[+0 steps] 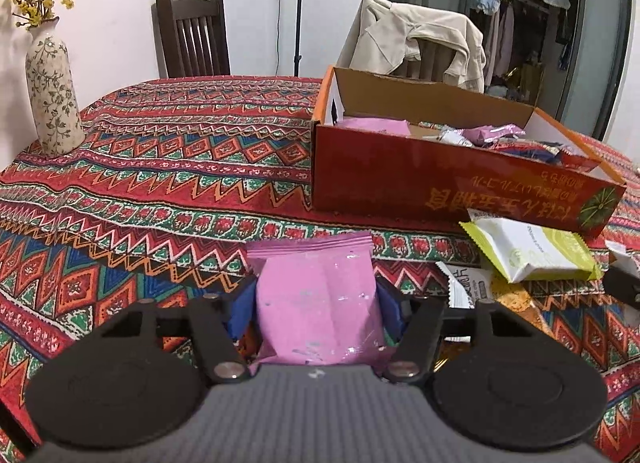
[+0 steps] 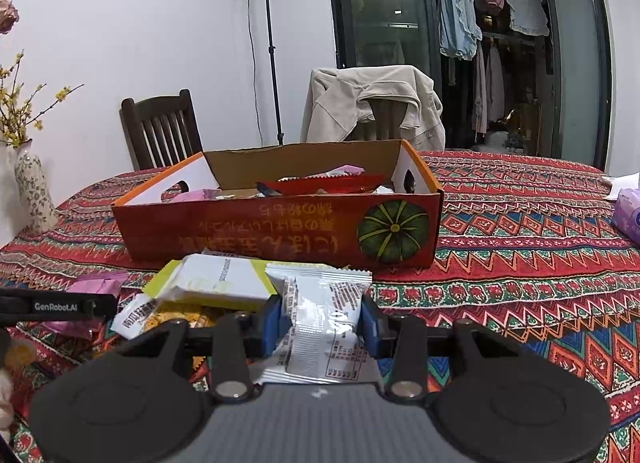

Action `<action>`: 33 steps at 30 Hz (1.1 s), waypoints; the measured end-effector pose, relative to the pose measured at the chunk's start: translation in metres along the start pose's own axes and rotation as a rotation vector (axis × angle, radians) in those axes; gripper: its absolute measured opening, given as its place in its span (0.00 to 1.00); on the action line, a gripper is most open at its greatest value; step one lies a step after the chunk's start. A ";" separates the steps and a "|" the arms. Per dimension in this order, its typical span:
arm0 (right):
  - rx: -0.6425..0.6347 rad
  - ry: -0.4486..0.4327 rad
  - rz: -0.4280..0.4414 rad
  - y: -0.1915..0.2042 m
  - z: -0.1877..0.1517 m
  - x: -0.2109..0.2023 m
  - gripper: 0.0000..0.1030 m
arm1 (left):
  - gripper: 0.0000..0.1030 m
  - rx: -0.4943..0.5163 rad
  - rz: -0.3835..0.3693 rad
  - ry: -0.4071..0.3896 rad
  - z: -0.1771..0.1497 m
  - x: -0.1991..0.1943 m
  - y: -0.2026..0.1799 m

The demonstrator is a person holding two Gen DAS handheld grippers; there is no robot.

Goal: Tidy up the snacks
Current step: 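Close the left tool on the pink packet while the right tool holds its sachet, then carry the pink packet and white sachet over the box and open both tools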

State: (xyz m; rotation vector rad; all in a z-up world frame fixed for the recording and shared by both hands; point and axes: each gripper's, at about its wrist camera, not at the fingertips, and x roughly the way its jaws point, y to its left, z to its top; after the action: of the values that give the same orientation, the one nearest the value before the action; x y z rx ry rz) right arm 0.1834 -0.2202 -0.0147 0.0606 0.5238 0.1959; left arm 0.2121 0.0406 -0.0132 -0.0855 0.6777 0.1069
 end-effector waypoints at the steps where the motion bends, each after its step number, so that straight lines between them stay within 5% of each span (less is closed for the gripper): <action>1: -0.003 -0.003 0.002 0.001 0.000 0.000 0.39 | 0.61 -0.002 -0.001 -0.007 0.000 -0.002 0.000; 15: -0.066 -0.083 -0.004 0.013 0.013 -0.017 0.39 | 0.61 -0.015 -0.031 -0.131 0.016 -0.042 0.002; 33: -0.057 -0.205 -0.033 -0.001 0.088 -0.029 0.39 | 0.61 0.061 -0.098 -0.262 0.081 -0.067 -0.042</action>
State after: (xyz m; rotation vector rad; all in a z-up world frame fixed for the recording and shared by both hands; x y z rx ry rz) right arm 0.2029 -0.2277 0.0759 0.0159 0.3143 0.1702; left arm 0.2158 0.0037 0.0941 -0.0443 0.4143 0.0029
